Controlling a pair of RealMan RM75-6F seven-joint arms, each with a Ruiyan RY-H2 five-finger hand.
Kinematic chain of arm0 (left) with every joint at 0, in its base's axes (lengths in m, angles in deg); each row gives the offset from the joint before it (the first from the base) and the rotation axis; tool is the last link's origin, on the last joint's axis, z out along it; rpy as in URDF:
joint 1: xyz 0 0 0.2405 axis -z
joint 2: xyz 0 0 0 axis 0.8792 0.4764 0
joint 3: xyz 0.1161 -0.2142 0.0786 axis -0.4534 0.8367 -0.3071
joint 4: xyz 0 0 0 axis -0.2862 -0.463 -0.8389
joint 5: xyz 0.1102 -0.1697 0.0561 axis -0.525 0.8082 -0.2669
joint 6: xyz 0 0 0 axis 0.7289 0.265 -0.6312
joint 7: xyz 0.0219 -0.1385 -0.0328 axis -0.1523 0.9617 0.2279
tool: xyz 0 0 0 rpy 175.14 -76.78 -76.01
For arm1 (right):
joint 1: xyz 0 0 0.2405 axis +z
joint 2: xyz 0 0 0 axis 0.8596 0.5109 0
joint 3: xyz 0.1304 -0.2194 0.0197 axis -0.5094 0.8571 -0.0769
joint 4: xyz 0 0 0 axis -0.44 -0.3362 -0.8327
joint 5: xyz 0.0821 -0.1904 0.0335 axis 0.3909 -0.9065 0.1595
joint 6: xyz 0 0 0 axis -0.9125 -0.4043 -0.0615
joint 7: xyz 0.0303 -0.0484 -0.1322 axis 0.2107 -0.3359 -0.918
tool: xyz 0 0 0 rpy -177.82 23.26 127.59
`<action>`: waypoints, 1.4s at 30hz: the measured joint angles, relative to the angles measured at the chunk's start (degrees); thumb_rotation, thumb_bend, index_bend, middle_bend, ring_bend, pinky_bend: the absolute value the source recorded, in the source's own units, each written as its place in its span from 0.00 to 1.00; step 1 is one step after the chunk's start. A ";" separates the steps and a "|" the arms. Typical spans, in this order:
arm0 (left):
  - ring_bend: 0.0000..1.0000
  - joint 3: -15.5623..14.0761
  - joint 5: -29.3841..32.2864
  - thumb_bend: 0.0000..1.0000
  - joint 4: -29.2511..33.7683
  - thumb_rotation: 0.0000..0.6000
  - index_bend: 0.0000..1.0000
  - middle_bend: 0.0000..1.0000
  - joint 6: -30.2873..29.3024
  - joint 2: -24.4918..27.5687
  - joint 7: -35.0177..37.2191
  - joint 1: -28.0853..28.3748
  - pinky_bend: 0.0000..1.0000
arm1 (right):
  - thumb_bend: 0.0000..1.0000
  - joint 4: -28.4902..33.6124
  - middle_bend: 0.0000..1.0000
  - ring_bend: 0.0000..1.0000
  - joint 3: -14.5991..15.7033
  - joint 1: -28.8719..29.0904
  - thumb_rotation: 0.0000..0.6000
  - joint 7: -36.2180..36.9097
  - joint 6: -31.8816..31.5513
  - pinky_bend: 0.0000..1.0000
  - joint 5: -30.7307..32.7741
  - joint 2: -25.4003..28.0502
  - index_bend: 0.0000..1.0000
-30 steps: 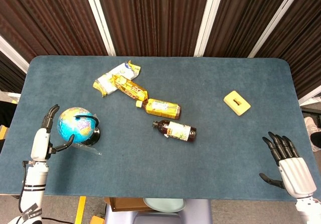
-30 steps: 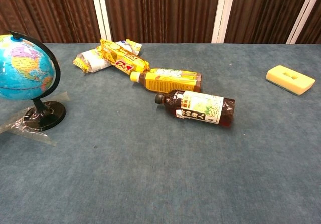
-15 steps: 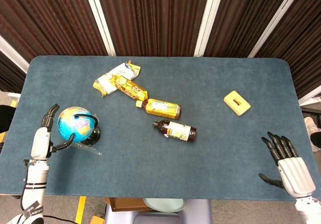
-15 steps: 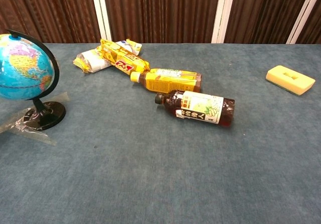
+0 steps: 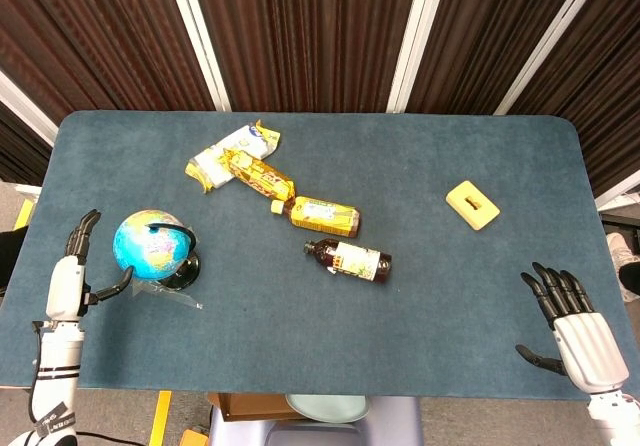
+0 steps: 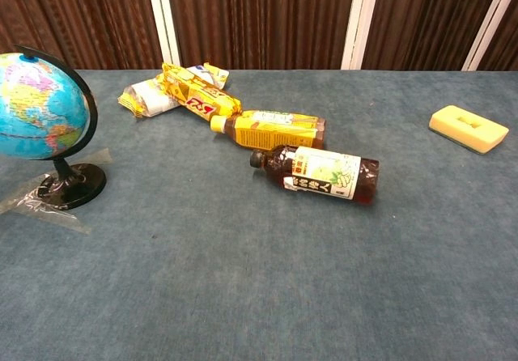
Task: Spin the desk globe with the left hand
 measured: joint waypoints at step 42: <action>0.00 3.78 4.02 0.35 -10.86 1.00 0.00 0.00 11.01 -1.51 5.44 6.51 0.00 | 0.11 0.41 0.00 0.00 -0.34 -0.13 1.00 -3.02 0.46 0.00 0.92 -0.87 0.00</action>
